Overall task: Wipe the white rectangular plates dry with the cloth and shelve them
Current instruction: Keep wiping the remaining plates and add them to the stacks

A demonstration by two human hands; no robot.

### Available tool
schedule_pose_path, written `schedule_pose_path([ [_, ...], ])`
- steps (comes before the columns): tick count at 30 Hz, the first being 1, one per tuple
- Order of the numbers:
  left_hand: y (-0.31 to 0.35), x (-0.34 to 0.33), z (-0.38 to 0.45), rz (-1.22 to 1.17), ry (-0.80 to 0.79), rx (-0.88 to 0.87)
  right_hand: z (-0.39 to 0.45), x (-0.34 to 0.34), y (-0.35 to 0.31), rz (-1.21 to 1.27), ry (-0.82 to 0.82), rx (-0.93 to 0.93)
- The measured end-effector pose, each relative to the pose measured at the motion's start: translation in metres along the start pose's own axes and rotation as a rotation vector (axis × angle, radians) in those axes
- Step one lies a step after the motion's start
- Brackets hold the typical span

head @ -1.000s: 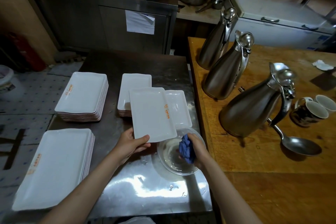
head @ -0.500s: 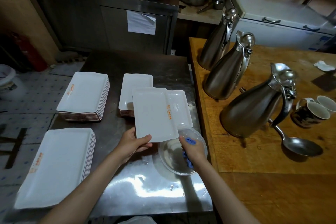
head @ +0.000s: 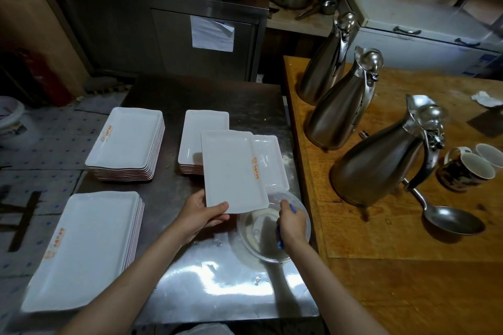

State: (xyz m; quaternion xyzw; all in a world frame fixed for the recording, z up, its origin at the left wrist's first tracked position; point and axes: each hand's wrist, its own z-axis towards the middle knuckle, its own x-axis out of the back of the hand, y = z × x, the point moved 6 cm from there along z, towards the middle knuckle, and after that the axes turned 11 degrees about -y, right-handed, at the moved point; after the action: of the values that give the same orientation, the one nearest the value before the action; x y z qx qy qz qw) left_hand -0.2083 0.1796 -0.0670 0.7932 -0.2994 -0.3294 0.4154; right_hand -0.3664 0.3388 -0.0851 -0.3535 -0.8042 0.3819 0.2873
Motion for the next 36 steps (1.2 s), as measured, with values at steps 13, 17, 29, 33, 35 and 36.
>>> schedule_pose_path([
  [13,-0.004,-0.006,0.002,0.004,-0.045,0.008,-0.028,-0.008,-0.096,-0.221,-0.186,0.453],
  [17,-0.003,-0.013,0.002,-0.035,-0.052,-0.002,-0.032,-0.026,-0.087,-0.559,-0.262,0.628],
  [29,0.001,-0.007,0.0,-0.081,-0.05,-0.01,-0.039,-0.026,-0.063,-0.737,-0.249,0.814],
  [33,0.001,-0.013,-0.002,-0.063,-0.079,0.003,-0.032,-0.019,-0.073,-0.727,-0.152,0.867],
  [35,0.002,-0.016,-0.002,-0.061,-0.095,0.001,-0.029,-0.019,-0.083,-0.741,-0.123,0.892],
  [36,0.002,-0.017,-0.002,-0.058,-0.101,-0.005,-0.028,-0.019,-0.088,-0.743,-0.114,0.899],
])
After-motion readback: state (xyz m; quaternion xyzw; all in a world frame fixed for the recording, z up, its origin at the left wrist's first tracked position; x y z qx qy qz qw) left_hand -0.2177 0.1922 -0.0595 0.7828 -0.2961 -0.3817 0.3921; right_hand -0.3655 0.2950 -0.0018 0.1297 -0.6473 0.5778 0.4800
